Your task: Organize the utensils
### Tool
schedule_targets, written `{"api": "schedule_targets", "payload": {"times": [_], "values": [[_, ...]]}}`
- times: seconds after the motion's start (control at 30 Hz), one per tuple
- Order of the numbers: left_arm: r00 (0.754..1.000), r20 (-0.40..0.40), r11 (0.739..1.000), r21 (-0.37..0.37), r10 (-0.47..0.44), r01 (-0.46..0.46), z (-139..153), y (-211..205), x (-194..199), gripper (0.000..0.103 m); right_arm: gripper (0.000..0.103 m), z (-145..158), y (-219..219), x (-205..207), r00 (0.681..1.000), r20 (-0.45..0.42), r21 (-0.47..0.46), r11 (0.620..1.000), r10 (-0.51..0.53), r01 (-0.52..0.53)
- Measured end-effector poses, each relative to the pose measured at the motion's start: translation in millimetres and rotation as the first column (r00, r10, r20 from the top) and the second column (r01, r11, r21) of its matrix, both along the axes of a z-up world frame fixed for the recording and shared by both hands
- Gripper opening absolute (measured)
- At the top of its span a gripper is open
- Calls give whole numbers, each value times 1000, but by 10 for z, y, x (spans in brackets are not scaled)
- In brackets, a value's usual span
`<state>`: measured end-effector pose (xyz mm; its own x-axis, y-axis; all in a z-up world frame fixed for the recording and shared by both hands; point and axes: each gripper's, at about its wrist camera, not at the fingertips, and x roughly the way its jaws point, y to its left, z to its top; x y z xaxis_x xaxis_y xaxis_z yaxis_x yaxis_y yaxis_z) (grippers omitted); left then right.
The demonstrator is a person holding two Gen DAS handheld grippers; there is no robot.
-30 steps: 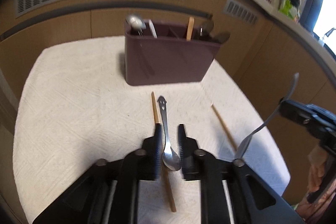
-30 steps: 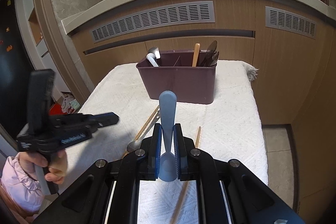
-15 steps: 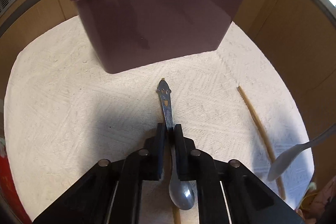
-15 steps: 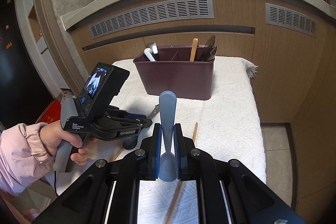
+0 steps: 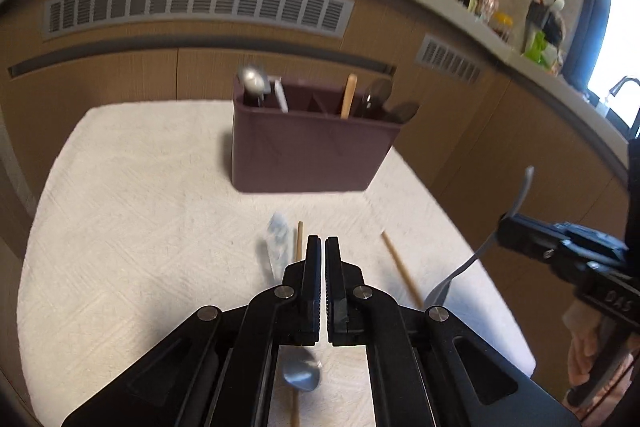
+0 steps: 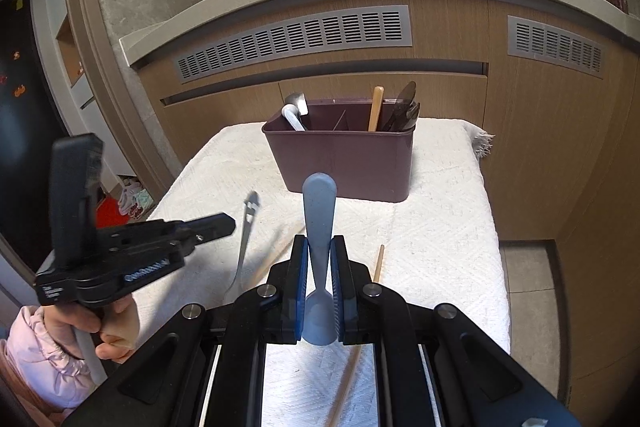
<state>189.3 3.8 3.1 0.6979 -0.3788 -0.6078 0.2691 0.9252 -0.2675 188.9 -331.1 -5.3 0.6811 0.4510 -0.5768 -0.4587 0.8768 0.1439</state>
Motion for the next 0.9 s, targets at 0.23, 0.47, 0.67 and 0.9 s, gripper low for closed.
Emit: {"api": "schedule_targets", "payload": {"times": [0.23,0.47,0.67,0.9], "values": [[1000,15,1000,-7,17,-17,98,120,52,1,10,36,-8,-31,1000,9,-6,1000,0,0],[995,-95,999,47,32,-28,-225,193,168,4,10,45,-15,-26,1000,5,1,1000,-2,2],[984,-180,995,102,16,2,-485,161,195,22,10,44,-43,-19,1000,8,-2,1000,-13,13],[971,-218,984,130,-93,124,-519,-4,78,56,10,62,-183,-13,999,7,15,999,-46,46]]}}
